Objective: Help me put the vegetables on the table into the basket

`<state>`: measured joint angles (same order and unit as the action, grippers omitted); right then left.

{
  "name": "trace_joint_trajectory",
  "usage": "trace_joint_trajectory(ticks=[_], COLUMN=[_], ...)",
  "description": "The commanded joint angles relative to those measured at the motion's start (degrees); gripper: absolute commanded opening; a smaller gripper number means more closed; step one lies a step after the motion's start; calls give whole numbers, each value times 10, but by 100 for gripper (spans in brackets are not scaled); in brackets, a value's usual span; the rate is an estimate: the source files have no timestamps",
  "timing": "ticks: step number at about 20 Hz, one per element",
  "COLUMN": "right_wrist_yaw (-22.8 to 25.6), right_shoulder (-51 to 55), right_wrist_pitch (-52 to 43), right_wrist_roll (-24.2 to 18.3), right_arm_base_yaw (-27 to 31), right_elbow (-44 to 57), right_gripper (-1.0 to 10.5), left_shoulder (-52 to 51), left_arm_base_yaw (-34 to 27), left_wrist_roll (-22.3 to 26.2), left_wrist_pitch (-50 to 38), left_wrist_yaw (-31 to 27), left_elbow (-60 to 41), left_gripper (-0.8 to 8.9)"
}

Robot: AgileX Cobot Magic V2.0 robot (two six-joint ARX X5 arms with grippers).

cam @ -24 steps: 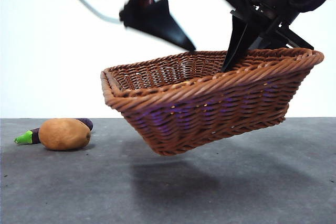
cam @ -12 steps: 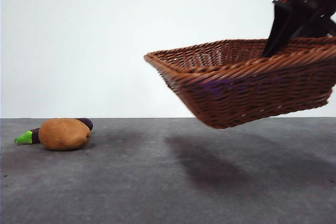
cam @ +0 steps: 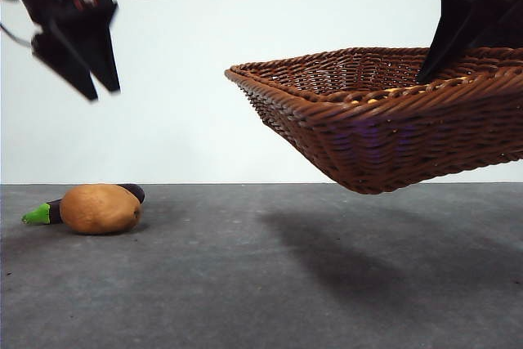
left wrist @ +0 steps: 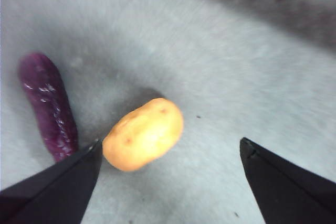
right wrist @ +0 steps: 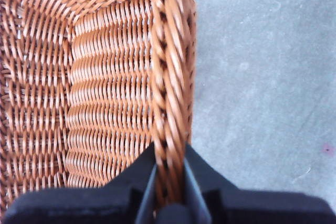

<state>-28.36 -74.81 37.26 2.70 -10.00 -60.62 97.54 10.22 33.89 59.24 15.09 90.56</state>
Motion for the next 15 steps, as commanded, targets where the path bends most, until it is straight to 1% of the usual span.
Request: trace_joint_trajectory(ticks=[1, 2, 3, 4, 7, 8, 9, 11, 12, 15], right_wrist_yaw=[-8, -8, -8, -8, -9, -9, -9, -8, -8, -17], right_shoulder=[5, 5, 5, 5, 5, 5, 5, 5, 5, 5], right_wrist_pitch=[-7, -8, -9, -10, -18, -16, -14, -14, -15, -22], right_wrist_roll=[-9, -14, -15, -17, -18, -23, -29, -31, -34, -34], right_arm_base_yaw=[0, 0, 0, 0, 0, 0, 0, 0, 0, 0], right_elbow=[2, 2, 2, 2, 2, 2, 2, 2, 2, 2], right_gripper=[-12, -12, -12, -12, -12, -12, -12, -12, -12, -12], left_shoulder=[33, 41, 46, 46, 46, 47, 49, 59, 67, 96], left_arm_base_yaw=[-3, -2, -2, -2, 8, 14, 17, 23, 23, 28], left_wrist_roll=[-203, -310, -367, -411, -565, -602, -626, -692, -712, -748], left_wrist_pitch=[-17, -10, -4, 3, 12, 9, 7, 7, 9, 12], left_wrist_yaw=[-77, -116, -121, -121, -117, -118, -122, -121, -121, -123], left_elbow=[-1, -1, -1, -1, -1, -1, -1, -1, -1, -1], left_gripper=[445, 445, 445, 445, 445, 446, 447, 447, 449, 449])
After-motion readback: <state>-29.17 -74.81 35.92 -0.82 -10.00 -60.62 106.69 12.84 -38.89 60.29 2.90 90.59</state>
